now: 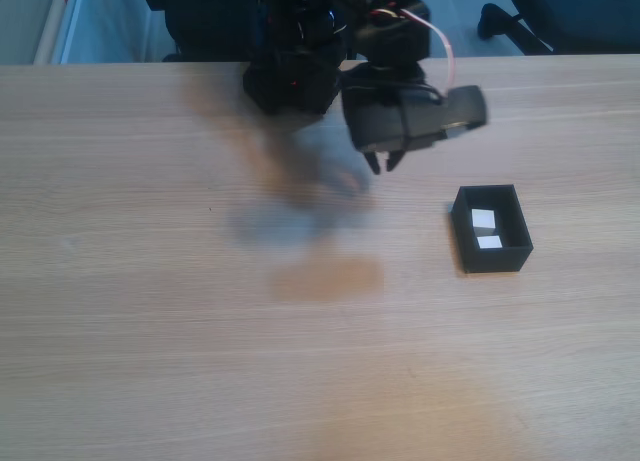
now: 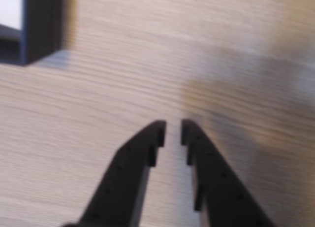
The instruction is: Pick blocks and place them in the box.
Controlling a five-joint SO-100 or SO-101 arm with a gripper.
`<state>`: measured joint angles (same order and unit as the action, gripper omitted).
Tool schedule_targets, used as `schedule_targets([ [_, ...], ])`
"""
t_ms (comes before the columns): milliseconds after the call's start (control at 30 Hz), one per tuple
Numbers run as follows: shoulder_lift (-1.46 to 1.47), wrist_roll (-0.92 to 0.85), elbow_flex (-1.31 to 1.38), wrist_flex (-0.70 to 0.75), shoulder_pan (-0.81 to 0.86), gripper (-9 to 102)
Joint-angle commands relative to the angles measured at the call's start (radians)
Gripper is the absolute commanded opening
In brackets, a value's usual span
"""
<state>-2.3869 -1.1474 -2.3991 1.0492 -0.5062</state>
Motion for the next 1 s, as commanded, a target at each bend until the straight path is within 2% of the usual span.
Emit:
schedule_targets([
  [0, -0.186, -0.055, -0.172, -0.02, 0.035, 0],
  [167, -0.449, -0.173, -0.446, -0.046, 0.112, 0],
  [433, -0.788, -0.31, -0.719, 0.054, 0.247, 0],
  [567, -0.928, -0.339, -0.805, 0.097, 0.308, 0],
  [867, -1.025, -0.37, -0.811, 0.379, 0.344, 0],
  [967, -1.025, -0.354, -0.811, 0.379, 0.374, 0],
])
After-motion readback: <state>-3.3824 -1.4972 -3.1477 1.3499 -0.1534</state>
